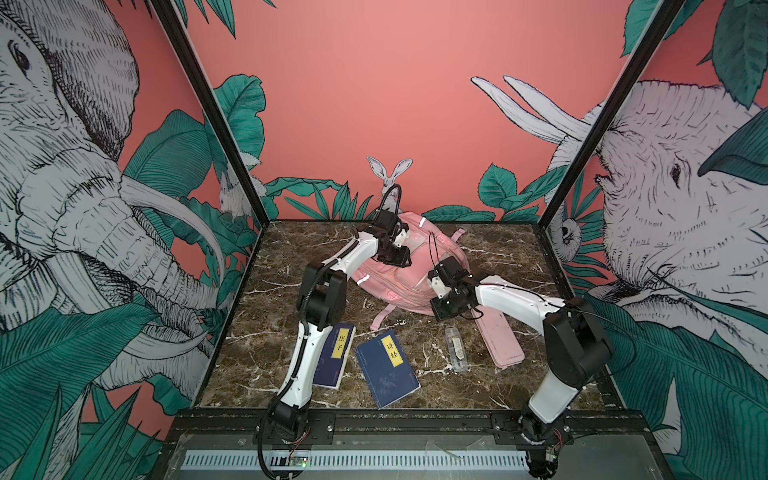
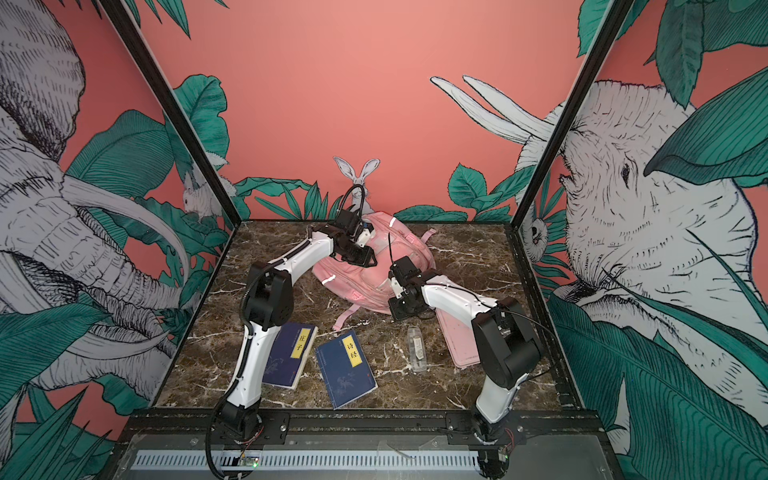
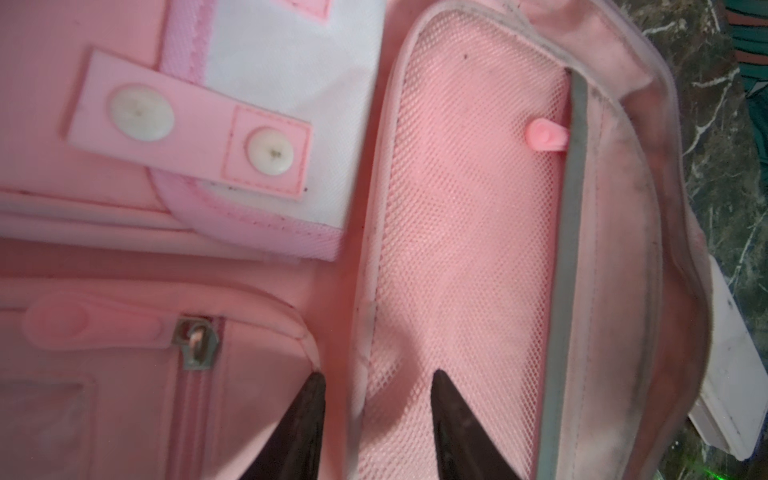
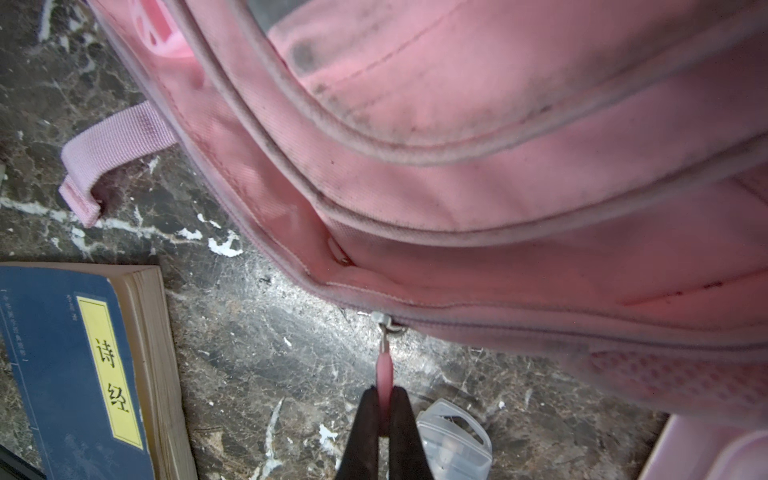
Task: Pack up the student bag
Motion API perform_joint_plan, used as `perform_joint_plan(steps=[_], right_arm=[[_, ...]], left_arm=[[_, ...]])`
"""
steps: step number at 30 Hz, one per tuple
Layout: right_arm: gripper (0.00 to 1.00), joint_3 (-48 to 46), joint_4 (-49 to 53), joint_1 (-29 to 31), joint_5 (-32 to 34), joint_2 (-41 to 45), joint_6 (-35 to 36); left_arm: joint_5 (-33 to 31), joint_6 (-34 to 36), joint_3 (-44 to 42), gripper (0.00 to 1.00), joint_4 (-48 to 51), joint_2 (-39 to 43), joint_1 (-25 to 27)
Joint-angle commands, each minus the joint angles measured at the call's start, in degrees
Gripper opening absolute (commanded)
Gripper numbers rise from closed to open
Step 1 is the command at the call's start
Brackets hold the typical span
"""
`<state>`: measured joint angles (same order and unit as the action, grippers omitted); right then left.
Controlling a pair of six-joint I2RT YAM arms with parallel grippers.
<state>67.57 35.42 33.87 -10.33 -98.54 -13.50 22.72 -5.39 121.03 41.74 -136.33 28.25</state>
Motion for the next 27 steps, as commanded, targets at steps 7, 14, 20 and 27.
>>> perform_joint_plan(steps=[7,14,20,27], right_arm=[[0.0,0.9,1.1,0.8,-0.8,1.0,0.7],[0.0,1.4,1.5,1.3,-1.1,1.0,1.0],[0.0,1.3,0.9,2.7,-1.0,0.2,0.2],[0.0,2.7,0.3,4.0,-1.1,-1.5,-0.6]], left_arm=[[4.3,0.6,2.5,0.27,1.4,-1.9,0.6],[3.5,-2.9,0.1,0.0,-1.4,0.1,-0.1],[5.8,-15.6,-14.4,0.0,-19.3,8.5,-3.8],[7.4,-33.5,-31.8,0.0,-43.1,16.0,-9.1]])
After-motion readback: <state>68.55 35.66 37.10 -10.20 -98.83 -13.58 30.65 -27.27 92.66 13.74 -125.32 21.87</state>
